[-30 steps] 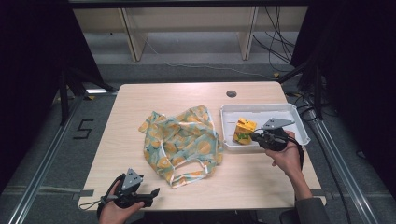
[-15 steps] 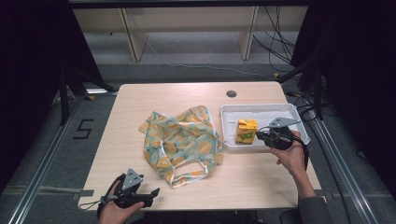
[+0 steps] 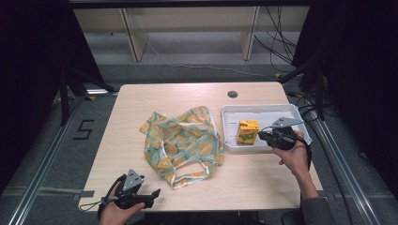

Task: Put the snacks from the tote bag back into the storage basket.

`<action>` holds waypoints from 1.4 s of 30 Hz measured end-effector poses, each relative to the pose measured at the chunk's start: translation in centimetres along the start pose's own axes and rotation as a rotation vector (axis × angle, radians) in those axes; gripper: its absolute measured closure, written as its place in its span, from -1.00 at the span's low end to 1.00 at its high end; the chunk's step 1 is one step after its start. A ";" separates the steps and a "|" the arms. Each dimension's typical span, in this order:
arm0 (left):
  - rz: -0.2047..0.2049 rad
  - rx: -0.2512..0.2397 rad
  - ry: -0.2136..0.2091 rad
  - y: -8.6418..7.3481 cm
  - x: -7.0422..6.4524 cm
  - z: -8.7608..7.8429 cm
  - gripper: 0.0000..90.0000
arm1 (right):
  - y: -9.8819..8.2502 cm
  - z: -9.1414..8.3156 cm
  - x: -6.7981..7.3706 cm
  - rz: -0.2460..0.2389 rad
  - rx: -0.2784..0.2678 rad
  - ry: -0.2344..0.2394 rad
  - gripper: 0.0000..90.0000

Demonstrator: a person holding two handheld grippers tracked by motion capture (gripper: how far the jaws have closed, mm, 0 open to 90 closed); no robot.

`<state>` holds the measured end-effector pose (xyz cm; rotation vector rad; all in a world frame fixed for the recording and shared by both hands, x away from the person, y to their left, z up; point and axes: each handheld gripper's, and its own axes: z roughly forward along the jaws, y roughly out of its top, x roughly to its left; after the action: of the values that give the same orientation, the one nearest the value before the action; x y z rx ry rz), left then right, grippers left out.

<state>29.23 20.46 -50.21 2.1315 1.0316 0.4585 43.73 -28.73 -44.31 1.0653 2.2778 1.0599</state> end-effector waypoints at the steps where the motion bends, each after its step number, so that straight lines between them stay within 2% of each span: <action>1: 0.000 0.000 0.000 0.0 0.0 0.0 -0.54 | 0.0 0.0 0.0 0.000 0.000 0.000 0.97; 2: -0.002 -0.007 0.000 0.0 0.0 0.0 -0.54 | 0.0 0.0 -0.1 -0.017 -0.008 -0.012 0.97; 3: -0.002 -0.006 -0.001 0.0 0.0 0.0 -0.54 | 0.0 -0.3 0.0 0.015 0.010 -0.001 0.97; 7: 0.000 0.000 0.001 0.0 0.0 0.0 -0.54 | 0.0 -0.5 -0.1 0.021 0.014 -0.005 0.96; 11: -0.002 -0.007 0.000 0.0 0.0 0.0 -0.54 | 0.1 -1.0 0.0 0.023 -0.016 -0.015 0.88; 12: -0.003 -0.005 -0.001 0.0 0.0 0.0 -0.54 | 0.3 -1.5 0.2 0.026 -0.021 -0.012 0.77; 13: -0.011 -0.010 0.001 0.0 0.0 0.0 -0.54 | 0.3 -1.5 0.2 0.026 -0.021 -0.012 0.77; 14: -0.007 -0.007 0.000 0.0 0.0 0.0 -0.54 | 0.4 -1.8 0.6 0.058 -0.027 -0.018 0.62; 15: -0.007 -0.007 0.000 0.0 0.0 0.0 -0.54 | 0.4 -1.8 0.6 0.058 -0.027 -0.018 0.62; 16: 0.001 -0.007 0.001 0.0 0.0 0.0 -0.54 | 0.4 -2.1 1.0 0.077 -0.038 -0.015 0.49; 17: 0.002 -0.002 0.002 0.0 0.0 0.0 -0.54 | 0.4 -2.0 0.9 0.059 -0.058 -0.025 0.42; 19: 0.006 -0.003 0.003 0.0 0.1 0.0 -0.54 | 0.4 -2.1 1.1 0.066 -0.051 -0.022 0.36; 20: -0.004 -0.004 -0.001 0.0 0.0 0.0 -0.54 | 0.4 -2.2 1.6 0.089 -0.055 -0.016 0.25; 21: -0.004 -0.004 -0.001 0.0 0.0 0.0 -0.54 | 0.4 -2.2 1.6 0.089 -0.055 -0.016 0.25; 22: 0.000 -0.002 -0.001 0.0 0.0 0.0 -0.54 | 0.4 -2.2 1.7 0.073 -0.060 -0.010 0.14; 24: 0.001 -0.006 0.000 0.0 0.0 0.0 -0.54 | 0.4 -2.2 2.1 0.087 -0.057 -0.005 0.07; 27: 0.002 -0.005 0.000 0.0 0.0 0.0 -0.54 | 0.4 -2.1 2.6 0.081 -0.063 -0.001 -0.01; 28: 0.001 -0.006 0.000 0.0 0.0 0.0 -0.54 | 0.5 -2.2 3.1 0.073 -0.060 0.016 -0.09; 29: -0.018 -0.023 0.000 -0.1 -0.1 0.1 -0.54 | 0.5 -2.2 3.1 0.073 -0.060 0.016 -0.09; 30: 0.000 -0.005 0.000 0.0 0.0 0.0 -0.54 | 0.6 -2.1 4.0 0.101 -0.072 0.031 -0.14; 31: 0.001 -0.005 0.000 0.0 0.0 0.0 -0.54 | 0.6 -2.1 4.1 0.080 -0.071 0.037 -0.15; 33: 0.004 0.005 0.000 0.0 0.0 -0.1 -0.54 | 0.7 -2.2 4.4 0.081 -0.065 0.048 -0.17; 35: -0.024 -0.017 0.010 0.0 -0.2 0.2 -0.54 | 0.6 -1.8 5.1 0.072 -0.070 0.054 -0.20; 37: -0.033 -0.014 0.009 0.0 -0.2 0.2 -0.54 | 0.5 -1.7 5.5 0.066 -0.056 0.067 -0.21; 38: -0.026 -0.009 0.009 0.0 -0.2 0.2 -0.54 | 0.5 -1.6 5.5 0.048 -0.056 0.069 -0.21; 39: -0.026 -0.009 0.009 0.0 -0.2 0.2 -0.54 | 0.5 -1.6 5.5 0.048 -0.056 0.069 -0.21; 41: 0.000 0.004 0.002 0.0 0.0 0.0 -0.54 | 0.4 -1.4 6.0 0.063 -0.043 0.080 -0.22; 42: -0.038 -0.019 0.005 -0.1 -0.3 0.2 -0.54 | 0.3 -1.2 6.0 0.046 -0.040 0.089 -0.23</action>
<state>29.17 20.19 -50.40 2.0912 1.0646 0.4535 39.39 -24.49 -43.58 1.0798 2.3003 1.1886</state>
